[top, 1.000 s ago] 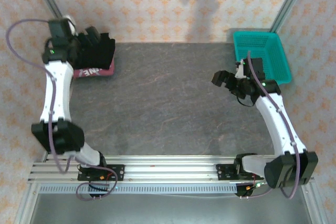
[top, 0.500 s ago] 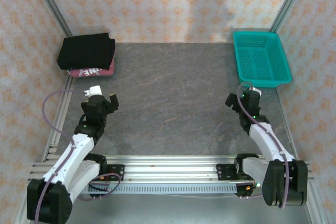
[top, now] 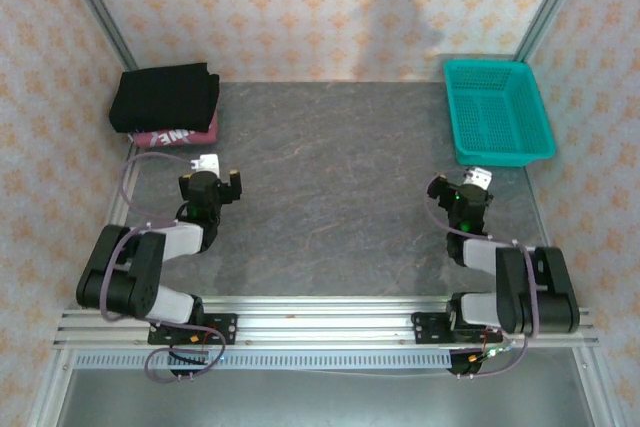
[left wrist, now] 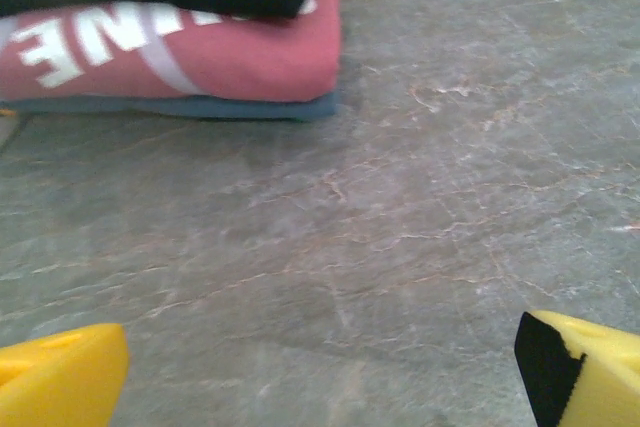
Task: Fold and stack the t-shirts
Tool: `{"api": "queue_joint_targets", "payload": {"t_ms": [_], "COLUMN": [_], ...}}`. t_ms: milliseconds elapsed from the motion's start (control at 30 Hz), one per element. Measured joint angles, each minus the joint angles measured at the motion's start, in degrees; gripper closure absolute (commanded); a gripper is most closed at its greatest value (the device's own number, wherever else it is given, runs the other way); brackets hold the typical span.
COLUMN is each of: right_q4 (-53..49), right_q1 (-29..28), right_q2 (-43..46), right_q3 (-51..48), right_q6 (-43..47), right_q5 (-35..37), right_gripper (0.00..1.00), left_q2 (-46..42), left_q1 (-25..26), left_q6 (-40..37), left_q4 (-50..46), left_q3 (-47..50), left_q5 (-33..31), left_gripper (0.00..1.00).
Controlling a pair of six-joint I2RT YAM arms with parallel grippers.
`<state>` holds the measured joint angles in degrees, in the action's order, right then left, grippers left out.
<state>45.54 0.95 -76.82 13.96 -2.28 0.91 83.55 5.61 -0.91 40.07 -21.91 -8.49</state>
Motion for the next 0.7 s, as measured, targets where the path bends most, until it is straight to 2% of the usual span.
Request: {"api": "queue_joint_targets", "payload": {"t_ms": [100,167,367,700], "right_q4": [7.89,6.38,5.49,9.6], "right_q1": [0.02,-0.04,-1.66,-2.58], "right_q2": [-8.76,-11.87,-11.74,-11.63], "right_q3": [0.57,2.29,7.39,3.69], "right_q6": [0.48,0.9,1.88,2.16], "right_q5": [0.48,0.66,2.62,8.28], "right_gripper": [0.01,0.01,0.01,0.01], "left_q2": [2.16,2.12,2.12,2.12], "left_q1": [-2.01,-4.22,-5.16,-3.72], "left_q6": [0.22,1.07,1.9,1.9], "left_q4": [1.81,2.14,2.64,2.67], "left_q3": [0.37,0.31,0.11,-0.68], "left_q5": [2.4,3.34,3.63,3.37], "left_gripper": [0.0,0.0,0.0,0.0]}}
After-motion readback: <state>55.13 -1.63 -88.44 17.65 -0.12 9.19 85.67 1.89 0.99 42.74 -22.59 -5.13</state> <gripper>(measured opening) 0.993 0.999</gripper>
